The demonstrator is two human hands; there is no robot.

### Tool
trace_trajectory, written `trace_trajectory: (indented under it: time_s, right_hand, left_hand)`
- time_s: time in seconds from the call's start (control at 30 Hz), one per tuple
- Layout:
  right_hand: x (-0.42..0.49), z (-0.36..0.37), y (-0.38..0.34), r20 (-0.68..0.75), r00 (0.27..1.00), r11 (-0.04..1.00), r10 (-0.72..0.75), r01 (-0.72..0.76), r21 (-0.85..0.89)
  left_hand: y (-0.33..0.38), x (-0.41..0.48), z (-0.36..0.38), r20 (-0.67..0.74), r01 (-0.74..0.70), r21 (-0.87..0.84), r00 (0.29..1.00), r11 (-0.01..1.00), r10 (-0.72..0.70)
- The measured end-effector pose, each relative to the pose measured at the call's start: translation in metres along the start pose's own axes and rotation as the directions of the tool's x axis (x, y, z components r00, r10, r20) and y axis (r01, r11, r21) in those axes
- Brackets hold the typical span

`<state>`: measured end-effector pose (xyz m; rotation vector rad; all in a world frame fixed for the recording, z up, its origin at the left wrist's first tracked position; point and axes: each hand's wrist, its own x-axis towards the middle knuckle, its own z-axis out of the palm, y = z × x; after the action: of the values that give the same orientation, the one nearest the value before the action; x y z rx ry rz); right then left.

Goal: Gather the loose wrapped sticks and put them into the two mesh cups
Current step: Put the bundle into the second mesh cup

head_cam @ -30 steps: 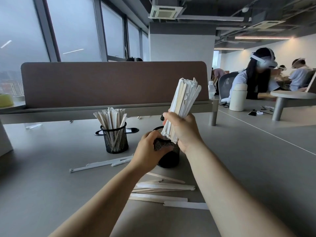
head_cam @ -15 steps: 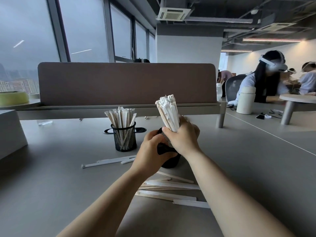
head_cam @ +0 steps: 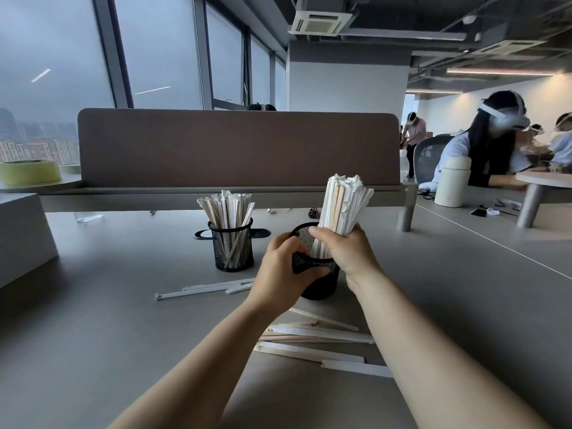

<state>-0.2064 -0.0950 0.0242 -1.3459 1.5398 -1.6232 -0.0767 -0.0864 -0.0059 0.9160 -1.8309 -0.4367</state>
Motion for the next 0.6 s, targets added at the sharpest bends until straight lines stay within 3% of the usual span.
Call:
trace_trajectory:
  time_s: [0.23,0.43,0.6]
  right_hand:
    - [-0.004,-0.003,-0.001,0.149,0.987,0.993,0.063,-0.077,0.09]
    - [0.0,-0.003,0.004,0.119,0.993,0.987,0.013,-0.032,0.155]
    - [-0.003,-0.003,-0.001,0.164,0.985,0.98,-0.046,0.013,0.197]
  left_hand:
    - [-0.002,-0.001,-0.001,0.014,-0.016,0.045,1.0,0.999,0.016]
    - [-0.001,0.001,0.0,0.01,0.0,0.032,1.0,0.999,0.0]
    - [-0.003,0.003,0.0,-0.007,0.092,-0.057,0.996,0.994,-0.092]
